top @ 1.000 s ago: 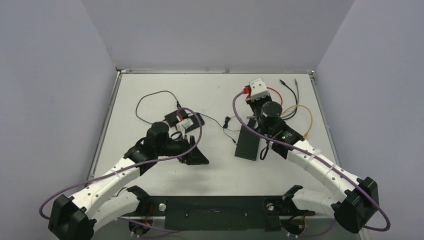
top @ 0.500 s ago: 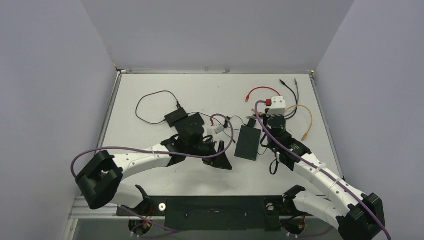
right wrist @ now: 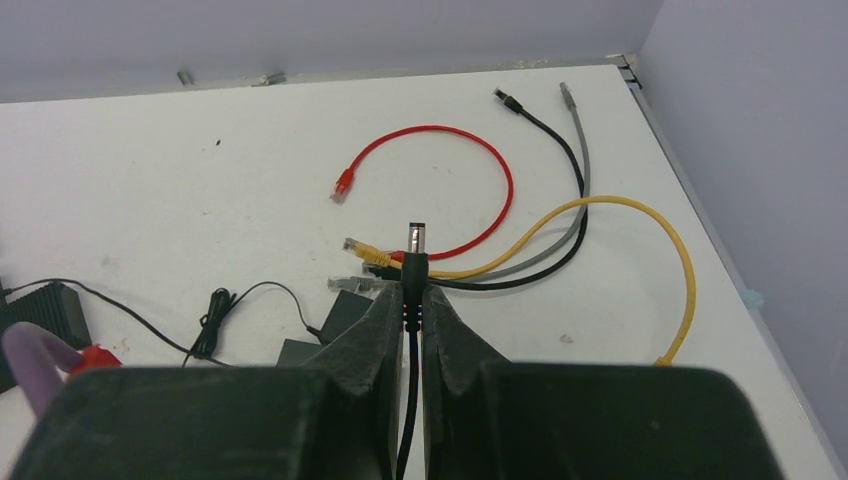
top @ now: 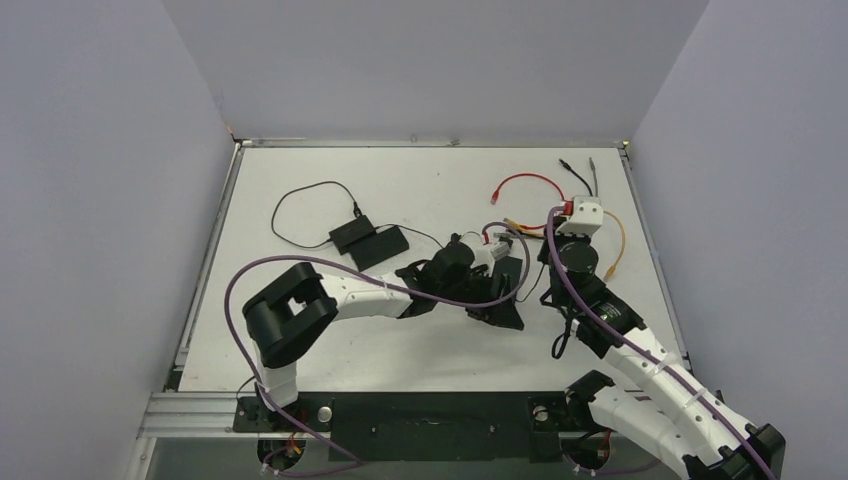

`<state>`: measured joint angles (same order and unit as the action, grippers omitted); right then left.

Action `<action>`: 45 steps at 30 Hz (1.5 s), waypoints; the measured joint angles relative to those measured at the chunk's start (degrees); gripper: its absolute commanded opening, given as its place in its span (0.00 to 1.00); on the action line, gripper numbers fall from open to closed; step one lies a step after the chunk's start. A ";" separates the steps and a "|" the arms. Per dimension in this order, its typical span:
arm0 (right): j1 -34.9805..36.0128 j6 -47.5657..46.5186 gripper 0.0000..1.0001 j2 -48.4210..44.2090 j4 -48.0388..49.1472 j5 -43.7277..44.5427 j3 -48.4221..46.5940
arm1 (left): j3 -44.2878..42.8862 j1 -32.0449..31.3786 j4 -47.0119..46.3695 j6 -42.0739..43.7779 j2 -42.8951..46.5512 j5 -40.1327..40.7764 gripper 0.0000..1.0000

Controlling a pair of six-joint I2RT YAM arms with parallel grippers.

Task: Insert the plug into the switch port
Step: Adjust the switch port at the center of the board.

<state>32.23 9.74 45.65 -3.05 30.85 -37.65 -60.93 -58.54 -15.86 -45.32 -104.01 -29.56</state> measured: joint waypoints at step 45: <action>0.00 1.49 0.00 -5.25 6.40 11.85 3.04 | 1.84 -0.74 -13.29 -3.23 -9.60 25.79 0.58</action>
<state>32.23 11.22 40.40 3.36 42.70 -34.61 -59.09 -59.29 -29.15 -48.56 -113.60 -3.77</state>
